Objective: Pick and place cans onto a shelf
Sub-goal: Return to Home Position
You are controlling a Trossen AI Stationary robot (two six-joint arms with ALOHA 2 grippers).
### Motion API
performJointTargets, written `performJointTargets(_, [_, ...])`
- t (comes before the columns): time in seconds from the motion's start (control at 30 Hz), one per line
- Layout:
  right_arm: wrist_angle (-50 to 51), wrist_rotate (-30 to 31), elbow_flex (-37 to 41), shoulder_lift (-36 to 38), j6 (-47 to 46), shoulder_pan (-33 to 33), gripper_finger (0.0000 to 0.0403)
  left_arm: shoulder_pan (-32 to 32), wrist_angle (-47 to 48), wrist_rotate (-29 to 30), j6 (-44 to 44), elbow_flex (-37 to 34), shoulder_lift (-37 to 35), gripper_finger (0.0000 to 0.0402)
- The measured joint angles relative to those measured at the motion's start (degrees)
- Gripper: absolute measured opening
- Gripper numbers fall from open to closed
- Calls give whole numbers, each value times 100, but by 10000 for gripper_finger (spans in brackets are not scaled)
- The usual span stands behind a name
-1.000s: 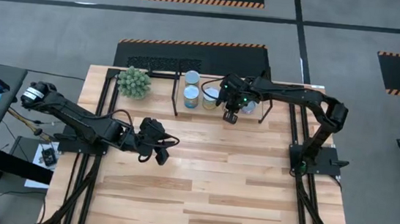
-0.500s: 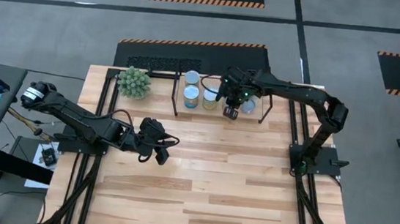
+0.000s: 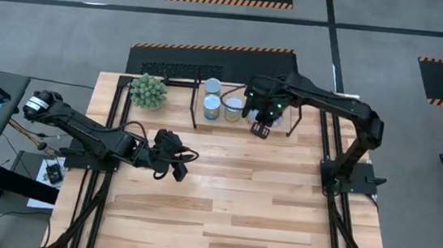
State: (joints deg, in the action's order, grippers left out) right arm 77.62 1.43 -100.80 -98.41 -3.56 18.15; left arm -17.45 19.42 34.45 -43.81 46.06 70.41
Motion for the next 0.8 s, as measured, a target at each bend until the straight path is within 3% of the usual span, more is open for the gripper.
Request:
performJointTargets(0.33, [1079, -4, -139, 0, -1050, -1123, 56, 0, 40, -183, 4, 0, 0, 128])
performJointTargets(0.6, [1011, 27, -104, 0, -1188, -2359, 56, 0, 58, -691, 14, 0, 0, 128])
performJointTargets(0.73, [756, 734, -104, 0, -1767, -2978, 56, 0, 44, -676, -45, 0, 0, 128])
performJointTargets(0.8, [750, 1045, -104, 0, -1619, -3358, 56, 0, 7, -828, -140, 0, 1, 128])
